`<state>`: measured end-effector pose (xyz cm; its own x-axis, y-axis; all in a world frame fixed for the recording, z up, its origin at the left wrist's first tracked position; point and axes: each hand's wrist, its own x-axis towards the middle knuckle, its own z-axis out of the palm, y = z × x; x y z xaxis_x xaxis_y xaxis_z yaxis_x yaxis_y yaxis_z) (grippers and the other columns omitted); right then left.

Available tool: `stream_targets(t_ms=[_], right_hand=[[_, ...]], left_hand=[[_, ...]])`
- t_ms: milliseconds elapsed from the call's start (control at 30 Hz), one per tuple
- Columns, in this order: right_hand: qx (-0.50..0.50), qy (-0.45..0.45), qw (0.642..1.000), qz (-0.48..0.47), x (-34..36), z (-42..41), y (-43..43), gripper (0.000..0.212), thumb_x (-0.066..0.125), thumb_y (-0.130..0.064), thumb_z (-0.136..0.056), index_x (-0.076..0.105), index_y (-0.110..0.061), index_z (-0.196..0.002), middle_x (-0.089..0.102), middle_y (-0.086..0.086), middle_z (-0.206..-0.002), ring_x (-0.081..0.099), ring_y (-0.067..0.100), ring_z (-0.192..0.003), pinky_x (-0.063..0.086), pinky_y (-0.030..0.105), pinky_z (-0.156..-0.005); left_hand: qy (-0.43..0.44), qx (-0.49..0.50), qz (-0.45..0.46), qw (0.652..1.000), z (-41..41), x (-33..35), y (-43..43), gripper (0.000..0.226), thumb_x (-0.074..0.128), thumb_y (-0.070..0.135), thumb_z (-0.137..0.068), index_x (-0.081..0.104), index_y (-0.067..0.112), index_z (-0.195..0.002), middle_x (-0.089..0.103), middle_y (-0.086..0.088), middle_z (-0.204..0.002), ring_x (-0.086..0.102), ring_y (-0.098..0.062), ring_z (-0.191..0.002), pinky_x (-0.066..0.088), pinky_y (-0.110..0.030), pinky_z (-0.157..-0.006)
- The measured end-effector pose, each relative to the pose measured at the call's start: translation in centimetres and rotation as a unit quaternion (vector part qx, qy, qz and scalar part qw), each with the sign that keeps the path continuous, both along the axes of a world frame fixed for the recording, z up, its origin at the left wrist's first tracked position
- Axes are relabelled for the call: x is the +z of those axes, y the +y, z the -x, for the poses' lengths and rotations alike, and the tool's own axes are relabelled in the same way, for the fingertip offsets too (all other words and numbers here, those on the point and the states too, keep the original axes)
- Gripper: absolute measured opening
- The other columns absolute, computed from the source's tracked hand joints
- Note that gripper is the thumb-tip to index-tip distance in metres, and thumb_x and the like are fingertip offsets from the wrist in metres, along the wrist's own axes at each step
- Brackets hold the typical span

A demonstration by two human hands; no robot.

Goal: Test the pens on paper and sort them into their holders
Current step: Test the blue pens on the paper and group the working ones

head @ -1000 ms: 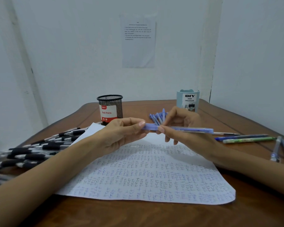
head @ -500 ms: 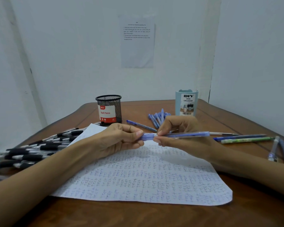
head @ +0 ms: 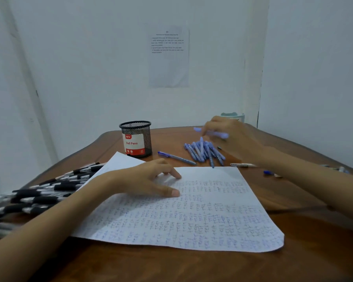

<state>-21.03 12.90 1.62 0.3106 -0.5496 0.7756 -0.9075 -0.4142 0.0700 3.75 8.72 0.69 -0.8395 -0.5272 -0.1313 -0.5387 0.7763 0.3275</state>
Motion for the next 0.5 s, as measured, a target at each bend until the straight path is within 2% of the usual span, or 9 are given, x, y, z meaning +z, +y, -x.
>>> stream_targets(t_ms=[33,100,167,300,367,500], right_hand=[[-0.059,0.095,0.994,-0.009,-0.2,0.3,-1.1,0.017,0.055,-0.010,-0.091,0.068,-0.010,-0.102,0.065,0.008,-0.093,0.059,0.021,-0.079,0.034,0.019,-0.056],[-0.172,0.230,0.956,-0.054,-0.8,0.7,-3.2,0.028,0.049,-0.013,-0.095,0.057,-0.013,-0.122,0.060,0.007,-0.113,0.054,0.020,-0.099,0.034,0.020,-0.063],[-0.236,0.267,0.928,-0.105,-1.3,0.7,-4.6,0.036,0.050,-0.019,-0.095,0.046,-0.014,-0.131,0.055,0.005,-0.122,0.048,0.017,-0.108,0.037,0.021,-0.071],[-0.280,0.262,0.902,-0.197,-2.1,0.5,-5.8,0.036,0.050,-0.023,-0.095,0.049,-0.015,-0.130,0.053,0.009,-0.123,0.047,0.020,-0.111,0.044,0.026,-0.081],[-0.273,0.237,0.908,-0.211,-2.0,0.3,-5.8,0.038,0.047,-0.023,-0.097,0.046,-0.020,-0.135,0.051,0.010,-0.126,0.047,0.022,-0.114,0.045,0.030,-0.085],[-0.237,0.116,0.934,-0.243,-0.6,0.4,-4.3,0.037,0.045,-0.021,-0.098,0.047,-0.023,-0.135,0.055,0.007,-0.127,0.052,0.022,-0.112,0.044,0.030,-0.086]], left_hand=[[-0.015,-0.002,-0.002,1.000,0.0,0.2,0.0,0.057,0.053,0.060,-0.073,0.043,0.043,-0.126,0.033,0.016,-0.134,0.032,-0.005,-0.124,0.030,-0.029,-0.107],[-0.049,-0.009,-0.011,0.999,-0.2,0.4,0.0,0.062,0.056,0.055,-0.078,0.036,0.041,-0.135,0.026,0.017,-0.141,0.026,-0.006,-0.129,0.025,-0.030,-0.108],[-0.066,-0.015,-0.020,0.997,-0.2,0.6,-0.1,0.063,0.058,0.051,-0.081,0.032,0.041,-0.138,0.022,0.017,-0.144,0.022,-0.007,-0.132,0.023,-0.029,-0.107],[-0.064,-0.012,-0.031,0.997,-0.2,0.5,-0.2,0.063,0.059,0.050,-0.081,0.031,0.043,-0.137,0.021,0.017,-0.144,0.022,-0.007,-0.131,0.023,-0.028,-0.104],[-0.065,-0.012,-0.029,0.997,-0.2,0.6,-0.2,0.063,0.058,0.051,-0.080,0.031,0.043,-0.136,0.020,0.017,-0.143,0.022,-0.003,-0.125,0.022,-0.025,-0.101],[-0.065,-0.012,-0.027,0.997,-0.2,0.7,0.0,0.069,0.056,0.056,-0.073,0.030,0.043,-0.136,0.021,0.018,-0.143,0.022,-0.002,-0.123,0.023,-0.023,-0.099]])
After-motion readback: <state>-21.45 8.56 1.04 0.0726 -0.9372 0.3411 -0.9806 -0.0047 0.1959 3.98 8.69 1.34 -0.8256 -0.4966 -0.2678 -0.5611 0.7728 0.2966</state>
